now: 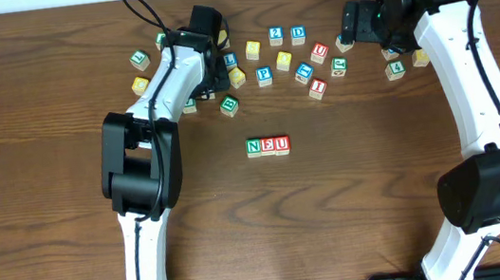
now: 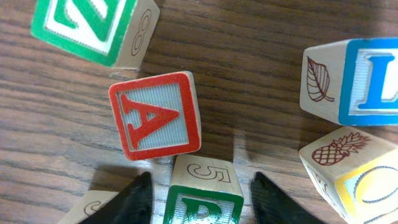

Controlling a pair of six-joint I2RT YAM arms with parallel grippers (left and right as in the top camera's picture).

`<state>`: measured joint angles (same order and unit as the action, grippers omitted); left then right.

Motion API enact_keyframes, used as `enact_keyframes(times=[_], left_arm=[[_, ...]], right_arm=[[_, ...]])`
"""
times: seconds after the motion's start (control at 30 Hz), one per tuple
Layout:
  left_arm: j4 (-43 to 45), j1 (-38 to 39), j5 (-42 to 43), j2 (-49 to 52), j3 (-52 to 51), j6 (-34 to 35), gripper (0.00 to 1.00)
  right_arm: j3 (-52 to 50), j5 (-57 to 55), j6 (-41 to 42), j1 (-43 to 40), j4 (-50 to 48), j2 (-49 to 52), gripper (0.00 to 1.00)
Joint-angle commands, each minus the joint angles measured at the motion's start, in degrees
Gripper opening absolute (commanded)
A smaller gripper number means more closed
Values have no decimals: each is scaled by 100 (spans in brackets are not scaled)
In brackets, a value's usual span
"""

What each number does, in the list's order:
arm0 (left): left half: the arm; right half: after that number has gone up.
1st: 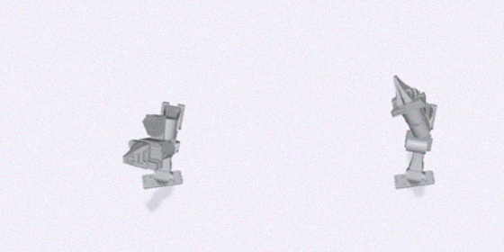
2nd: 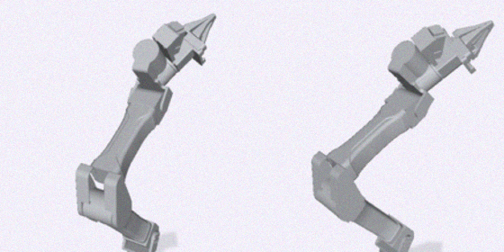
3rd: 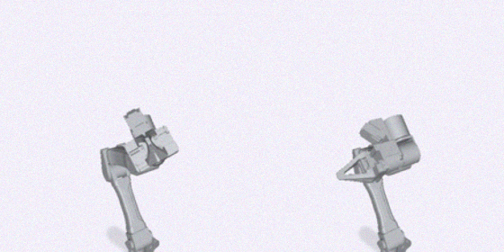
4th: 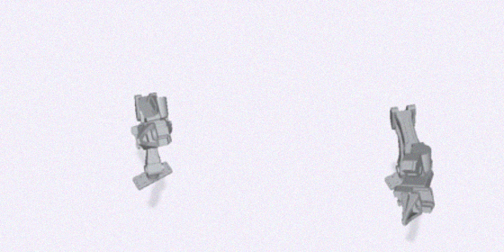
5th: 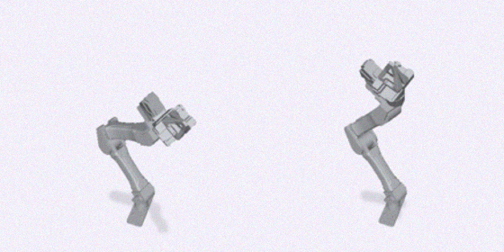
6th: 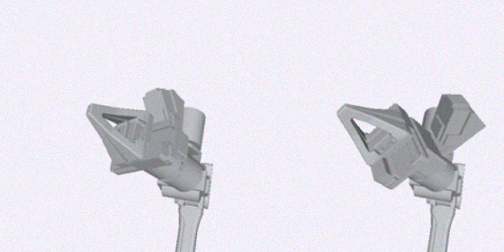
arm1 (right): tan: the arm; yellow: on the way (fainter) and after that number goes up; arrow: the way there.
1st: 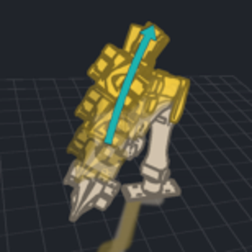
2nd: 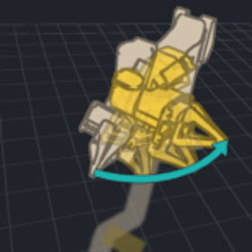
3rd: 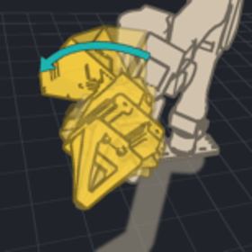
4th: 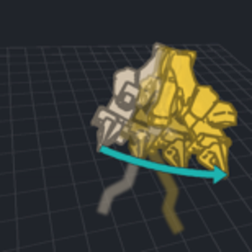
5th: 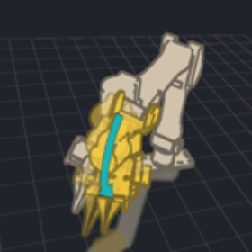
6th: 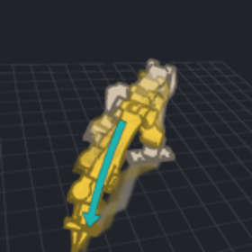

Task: Spell out NEURIPS
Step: 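Lower the left gripper over the green R block in the cluster, then grasp the green R block with the left gripper and carry it right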

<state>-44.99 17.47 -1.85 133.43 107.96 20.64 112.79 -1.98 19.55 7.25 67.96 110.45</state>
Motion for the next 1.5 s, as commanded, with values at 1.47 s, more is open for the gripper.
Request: enact_keyframes(times=[1.47], left_arm=[[-638,2164,396,-1226,101,1027,33]], right_arm=[[107,-713,278,-651,-308,57,99]])
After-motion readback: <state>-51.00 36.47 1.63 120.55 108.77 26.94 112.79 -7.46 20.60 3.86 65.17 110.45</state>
